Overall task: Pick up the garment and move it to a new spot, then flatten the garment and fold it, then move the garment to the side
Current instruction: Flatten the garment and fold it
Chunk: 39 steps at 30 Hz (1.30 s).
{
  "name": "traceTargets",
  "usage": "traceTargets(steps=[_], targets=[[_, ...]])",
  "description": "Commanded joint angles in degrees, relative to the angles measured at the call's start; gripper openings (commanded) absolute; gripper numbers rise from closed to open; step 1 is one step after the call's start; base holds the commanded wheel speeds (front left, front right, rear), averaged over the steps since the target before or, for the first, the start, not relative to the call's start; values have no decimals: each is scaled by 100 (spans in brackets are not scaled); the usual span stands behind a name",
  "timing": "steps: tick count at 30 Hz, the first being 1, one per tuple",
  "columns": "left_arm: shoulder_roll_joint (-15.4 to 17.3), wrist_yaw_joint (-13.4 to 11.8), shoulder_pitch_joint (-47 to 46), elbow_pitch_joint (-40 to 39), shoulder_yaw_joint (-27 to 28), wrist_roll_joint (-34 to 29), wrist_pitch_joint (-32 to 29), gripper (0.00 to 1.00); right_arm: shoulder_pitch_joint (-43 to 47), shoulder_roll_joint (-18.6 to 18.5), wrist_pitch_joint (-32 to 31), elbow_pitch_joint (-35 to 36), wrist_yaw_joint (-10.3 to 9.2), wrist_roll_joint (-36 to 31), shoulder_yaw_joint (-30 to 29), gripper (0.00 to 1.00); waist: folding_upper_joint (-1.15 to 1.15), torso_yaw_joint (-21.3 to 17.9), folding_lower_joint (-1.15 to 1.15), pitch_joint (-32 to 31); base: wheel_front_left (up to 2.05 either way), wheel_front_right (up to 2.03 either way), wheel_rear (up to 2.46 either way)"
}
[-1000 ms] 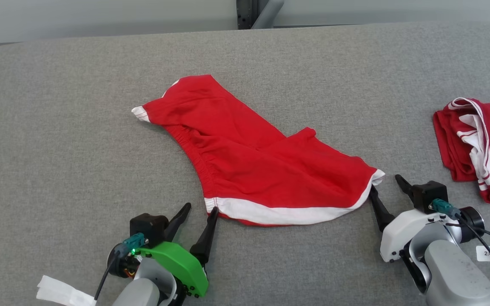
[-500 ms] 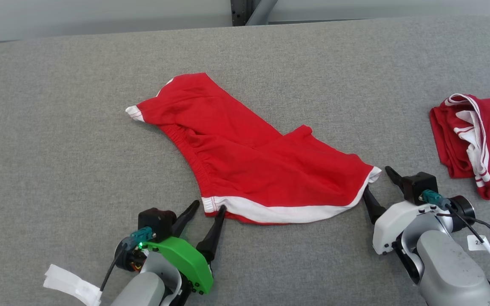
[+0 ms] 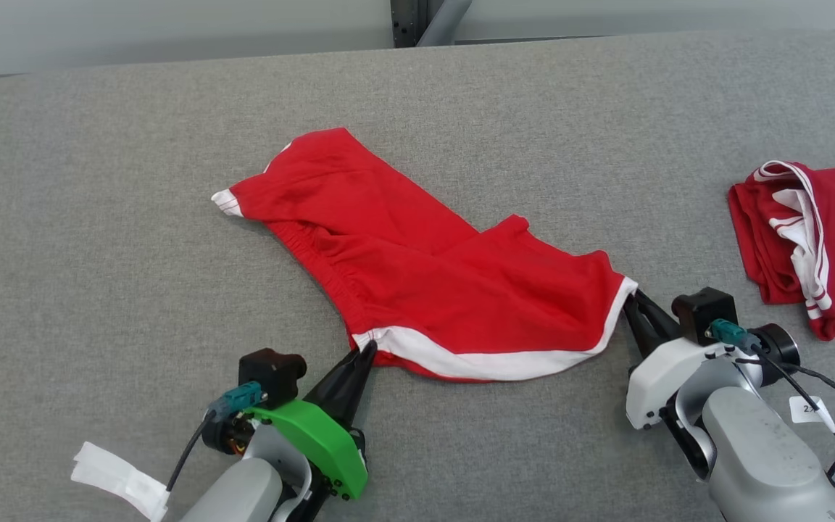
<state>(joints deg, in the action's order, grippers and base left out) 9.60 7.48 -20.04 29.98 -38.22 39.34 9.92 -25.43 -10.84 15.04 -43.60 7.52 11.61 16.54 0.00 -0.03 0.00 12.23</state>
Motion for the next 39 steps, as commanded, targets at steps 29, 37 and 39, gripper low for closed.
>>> traceTargets(steps=[29,37,39], targets=[[2029,-918,-317,-4891,1091,1017,-1976,0,764,-1704,-1971,5776,-6,1335,-883,0,0,-555,0,-431,0,0,0],[2309,-805,-2422,-4897,1373,1592,-3488,0,-858,-1832,-2870,6256,-7,1597,-1518,0,0,-660,0,635,0,0,0],[2180,-719,-3422,-4351,1386,1642,-3879,0,-1691,-1824,-3000,5795,-7,1355,-1515,0,0,-641,0,1143,0,0,0]])
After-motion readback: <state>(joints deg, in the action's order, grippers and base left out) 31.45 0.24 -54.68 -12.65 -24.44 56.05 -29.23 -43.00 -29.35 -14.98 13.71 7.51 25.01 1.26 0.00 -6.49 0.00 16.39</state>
